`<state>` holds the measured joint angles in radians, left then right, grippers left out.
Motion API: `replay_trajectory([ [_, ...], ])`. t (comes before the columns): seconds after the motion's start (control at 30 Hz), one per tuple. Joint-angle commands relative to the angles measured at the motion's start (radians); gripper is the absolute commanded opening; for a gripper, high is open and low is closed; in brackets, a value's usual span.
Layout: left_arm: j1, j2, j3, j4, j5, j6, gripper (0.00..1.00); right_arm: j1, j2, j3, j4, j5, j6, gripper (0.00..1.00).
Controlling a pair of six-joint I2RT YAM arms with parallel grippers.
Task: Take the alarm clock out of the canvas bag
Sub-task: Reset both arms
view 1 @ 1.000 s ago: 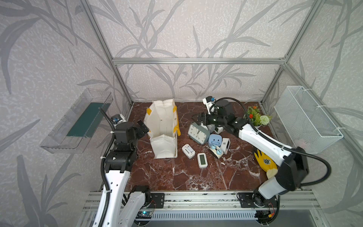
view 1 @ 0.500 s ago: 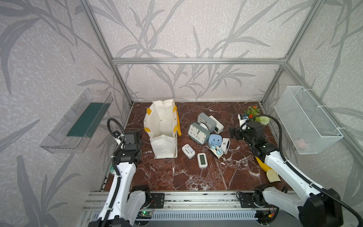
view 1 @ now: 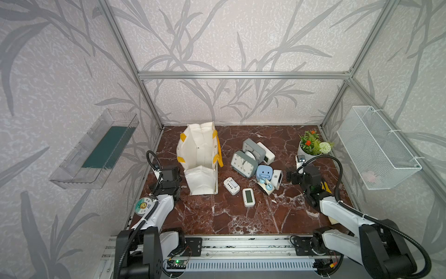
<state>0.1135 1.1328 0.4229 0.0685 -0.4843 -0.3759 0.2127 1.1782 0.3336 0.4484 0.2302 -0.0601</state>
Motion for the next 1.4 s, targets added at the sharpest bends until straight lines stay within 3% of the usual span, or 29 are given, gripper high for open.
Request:
replay_trajectory([
  [0.0,0.002,0.045,-0.023,0.227,0.029,0.054,0.99,-0.019,0.055,-0.022,0.228,0.039,-0.015,0.98],
  [0.5,-0.024,0.237,-0.034,0.626,0.18,0.229,0.99,-0.038,0.405,0.023,0.561,0.007,-0.033,0.98],
  [0.6,-0.025,0.252,-0.041,0.649,0.238,0.211,0.99,-0.039,0.397,0.028,0.534,0.004,-0.029,0.99],
  [0.87,-0.075,0.434,-0.081,0.942,0.252,0.294,0.99,-0.044,0.371,0.047,0.46,-0.002,-0.022,0.99],
  [1.37,-0.082,0.43,-0.075,0.929,0.249,0.3,0.99,-0.045,0.373,0.051,0.454,-0.005,-0.02,0.99],
])
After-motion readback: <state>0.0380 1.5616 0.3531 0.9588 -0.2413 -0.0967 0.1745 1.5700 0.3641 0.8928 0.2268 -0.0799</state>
